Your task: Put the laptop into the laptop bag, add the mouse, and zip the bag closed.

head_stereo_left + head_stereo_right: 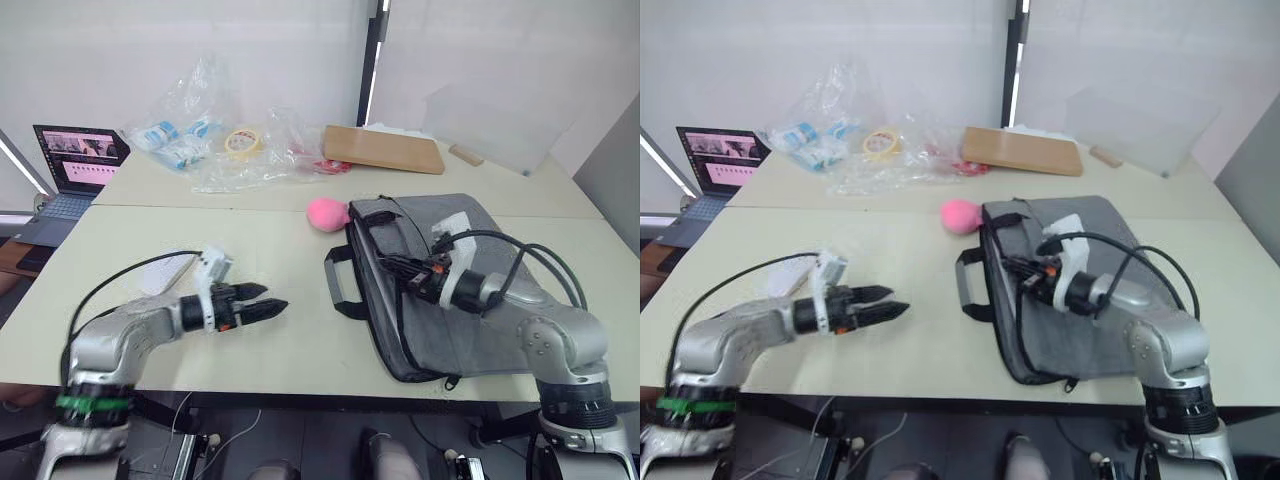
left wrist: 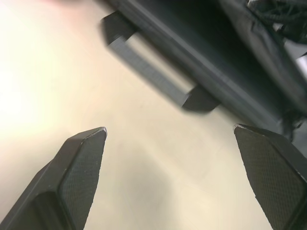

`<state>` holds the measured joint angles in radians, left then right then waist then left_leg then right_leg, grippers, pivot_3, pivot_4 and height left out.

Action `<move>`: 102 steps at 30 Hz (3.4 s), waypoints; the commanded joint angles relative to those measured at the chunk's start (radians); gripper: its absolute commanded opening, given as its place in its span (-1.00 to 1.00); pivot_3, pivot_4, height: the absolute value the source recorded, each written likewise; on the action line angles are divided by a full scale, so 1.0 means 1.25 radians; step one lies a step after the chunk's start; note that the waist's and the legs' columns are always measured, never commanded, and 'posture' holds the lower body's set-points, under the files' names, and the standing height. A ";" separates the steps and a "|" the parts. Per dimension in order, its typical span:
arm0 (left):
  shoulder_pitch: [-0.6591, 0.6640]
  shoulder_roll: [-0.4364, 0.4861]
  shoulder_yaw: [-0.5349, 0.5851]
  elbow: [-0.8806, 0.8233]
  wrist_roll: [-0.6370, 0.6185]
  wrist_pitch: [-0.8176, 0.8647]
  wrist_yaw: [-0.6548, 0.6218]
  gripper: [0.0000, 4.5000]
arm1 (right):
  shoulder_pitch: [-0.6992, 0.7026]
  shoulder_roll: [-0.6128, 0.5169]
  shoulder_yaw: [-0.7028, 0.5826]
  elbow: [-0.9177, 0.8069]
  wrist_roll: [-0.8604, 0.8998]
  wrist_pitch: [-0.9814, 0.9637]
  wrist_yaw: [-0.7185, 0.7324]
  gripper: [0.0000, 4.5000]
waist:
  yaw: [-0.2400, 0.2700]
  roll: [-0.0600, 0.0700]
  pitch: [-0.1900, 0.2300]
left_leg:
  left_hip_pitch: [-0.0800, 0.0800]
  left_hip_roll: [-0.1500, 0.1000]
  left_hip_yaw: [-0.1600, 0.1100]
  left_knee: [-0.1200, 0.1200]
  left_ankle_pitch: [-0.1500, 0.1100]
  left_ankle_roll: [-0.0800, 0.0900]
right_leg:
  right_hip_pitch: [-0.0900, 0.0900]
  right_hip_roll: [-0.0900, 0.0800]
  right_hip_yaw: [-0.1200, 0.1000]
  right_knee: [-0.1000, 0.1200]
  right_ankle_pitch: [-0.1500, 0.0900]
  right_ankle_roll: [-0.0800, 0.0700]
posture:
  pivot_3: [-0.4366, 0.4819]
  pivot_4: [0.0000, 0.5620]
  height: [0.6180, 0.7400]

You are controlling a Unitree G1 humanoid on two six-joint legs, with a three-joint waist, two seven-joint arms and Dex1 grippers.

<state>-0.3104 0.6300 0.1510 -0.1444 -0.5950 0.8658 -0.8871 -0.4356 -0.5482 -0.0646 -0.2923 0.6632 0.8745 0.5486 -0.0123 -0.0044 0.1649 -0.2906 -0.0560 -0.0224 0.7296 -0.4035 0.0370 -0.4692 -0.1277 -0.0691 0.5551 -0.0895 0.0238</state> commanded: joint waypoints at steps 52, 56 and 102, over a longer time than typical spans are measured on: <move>0.123 0.346 0.421 0.690 0.121 -0.599 -0.157 1.00 | -0.312 -0.448 -0.054 1.117 -0.435 -0.866 0.513 0.99 | -0.050 -0.002 0.000 | 0.006 0.010 0.018 -0.013 0.001 -0.003 | -0.002 0.004 0.003 0.000 -0.003 -0.004 | -0.05 -0.47 1.00; 0.139 0.361 0.422 0.706 0.124 -0.603 -0.180 1.00 | -0.334 -0.445 -0.051 1.151 -0.455 -0.865 0.522 0.99 | -0.046 -0.002 0.000 | 0.006 0.010 0.018 -0.013 0.001 -0.003 | -0.002 0.004 0.002 -0.001 -0.003 -0.004 | -0.05 -0.47 1.00; 0.017 0.250 0.243 0.525 0.123 -0.480 -0.108 1.00 | -0.098 -0.198 -0.110 0.085 0.055 -0.260 0.610 0.99 | -0.025 -0.002 0.000 | 0.005 0.008 0.017 -0.007 -0.001 -0.005 | -0.002 0.007 -0.001 0.003 -0.003 -0.006 | -0.05 -0.47 1.00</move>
<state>-0.2676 0.9390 0.4676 0.5057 -0.4594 0.2807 -1.0255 -0.5566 -0.7807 -0.1710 -0.1381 0.6959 0.5620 1.3075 -0.0439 -0.0068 0.1645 -0.2846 -0.0456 -0.0015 0.7213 -0.4042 0.0303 -0.4721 -0.1186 -0.0700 0.5586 -0.0933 0.0164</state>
